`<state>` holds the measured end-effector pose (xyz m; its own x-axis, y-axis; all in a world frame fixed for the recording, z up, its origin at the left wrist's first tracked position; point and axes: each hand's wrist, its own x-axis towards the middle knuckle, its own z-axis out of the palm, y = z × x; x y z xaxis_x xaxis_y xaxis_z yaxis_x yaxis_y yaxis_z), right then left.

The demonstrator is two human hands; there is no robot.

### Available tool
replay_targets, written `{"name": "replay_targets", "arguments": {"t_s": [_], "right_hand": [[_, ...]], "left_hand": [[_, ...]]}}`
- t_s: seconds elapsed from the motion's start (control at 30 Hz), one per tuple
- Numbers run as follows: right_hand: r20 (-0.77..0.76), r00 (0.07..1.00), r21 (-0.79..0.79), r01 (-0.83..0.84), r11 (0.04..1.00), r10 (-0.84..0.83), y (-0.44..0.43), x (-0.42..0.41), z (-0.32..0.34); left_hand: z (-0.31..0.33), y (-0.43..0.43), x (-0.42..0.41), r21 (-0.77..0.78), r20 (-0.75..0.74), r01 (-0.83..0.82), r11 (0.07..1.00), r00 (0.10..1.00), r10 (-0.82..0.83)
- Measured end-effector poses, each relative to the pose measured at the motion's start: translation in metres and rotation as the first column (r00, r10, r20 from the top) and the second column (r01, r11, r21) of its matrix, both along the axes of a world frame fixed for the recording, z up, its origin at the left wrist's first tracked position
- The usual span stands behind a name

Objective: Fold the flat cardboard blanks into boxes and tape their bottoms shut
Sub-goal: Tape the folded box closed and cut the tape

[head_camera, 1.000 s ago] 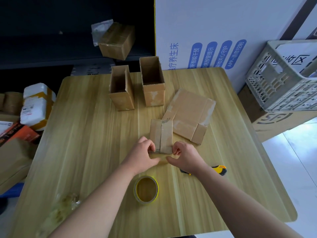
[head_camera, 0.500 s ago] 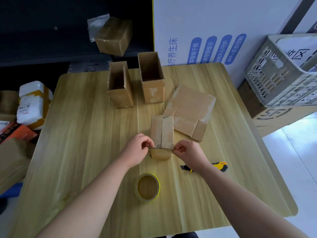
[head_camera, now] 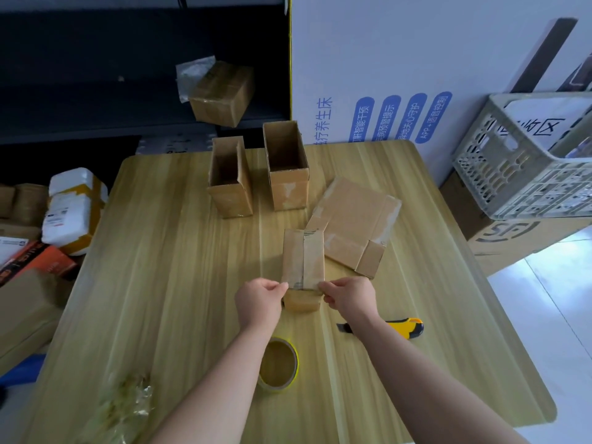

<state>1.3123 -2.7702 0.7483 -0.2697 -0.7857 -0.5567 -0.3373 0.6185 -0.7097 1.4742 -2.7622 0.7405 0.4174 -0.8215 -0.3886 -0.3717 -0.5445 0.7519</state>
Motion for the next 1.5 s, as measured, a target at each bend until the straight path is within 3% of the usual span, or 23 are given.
{"name": "replay_targets", "arguments": {"t_s": [0.17, 0.3, 0.67, 0.83, 1.0, 1.13, 1.27, 1.37, 1.5], "right_hand": [[0.083, 0.996, 0.091, 0.016, 0.996, -0.023, -0.017, -0.005, 0.004], [0.121, 0.992, 0.135, 0.015, 0.991, -0.032, -0.023, -0.007, 0.011], [0.037, 0.983, 0.188, -0.184, 0.965, 0.180, -0.039, -0.014, 0.018], [-0.079, 0.963, 0.134, -0.247, 0.960, 0.259, -0.035, -0.008, 0.014], [0.040, 0.982, 0.142, -0.188, 0.972, 0.184, -0.029, -0.015, 0.004], [0.101, 0.968, 0.168, -0.243, 0.955, 0.229, -0.038, -0.022, 0.005], [0.032, 0.966, 0.110, -0.259, 0.960, 0.257, -0.056, -0.026, 0.008], [0.226, 0.966, 0.044, -0.142, 0.989, 0.129, -0.058, -0.016, 0.012], [0.376, 0.922, 0.028, 0.089, 0.996, -0.093, -0.056, -0.015, 0.021]], "left_hand": [[0.006, -0.020, 0.001, 0.102, -0.014, -0.001, 0.995, 1.000, 0.002], [0.015, -0.028, 0.001, 0.154, 0.100, 0.059, 0.986, 0.992, -0.075], [0.024, -0.034, 0.007, 0.191, 0.062, 0.180, 0.965, 0.979, -0.195], [0.024, -0.025, -0.008, 0.150, 0.199, 0.242, 0.958, 0.942, -0.269], [0.010, -0.022, 0.002, 0.086, 0.051, 0.212, 0.973, 0.975, -0.217], [0.008, -0.032, 0.016, 0.163, -0.253, 0.219, 0.962, 0.952, -0.174], [0.020, -0.051, 0.013, 0.153, -0.202, 0.346, 0.926, 0.928, -0.313], [0.020, -0.053, -0.002, 0.088, -0.248, 0.355, 0.931, 0.913, -0.324], [0.021, -0.043, -0.006, -0.111, -0.212, 0.202, 0.973, 0.952, -0.222]]}}
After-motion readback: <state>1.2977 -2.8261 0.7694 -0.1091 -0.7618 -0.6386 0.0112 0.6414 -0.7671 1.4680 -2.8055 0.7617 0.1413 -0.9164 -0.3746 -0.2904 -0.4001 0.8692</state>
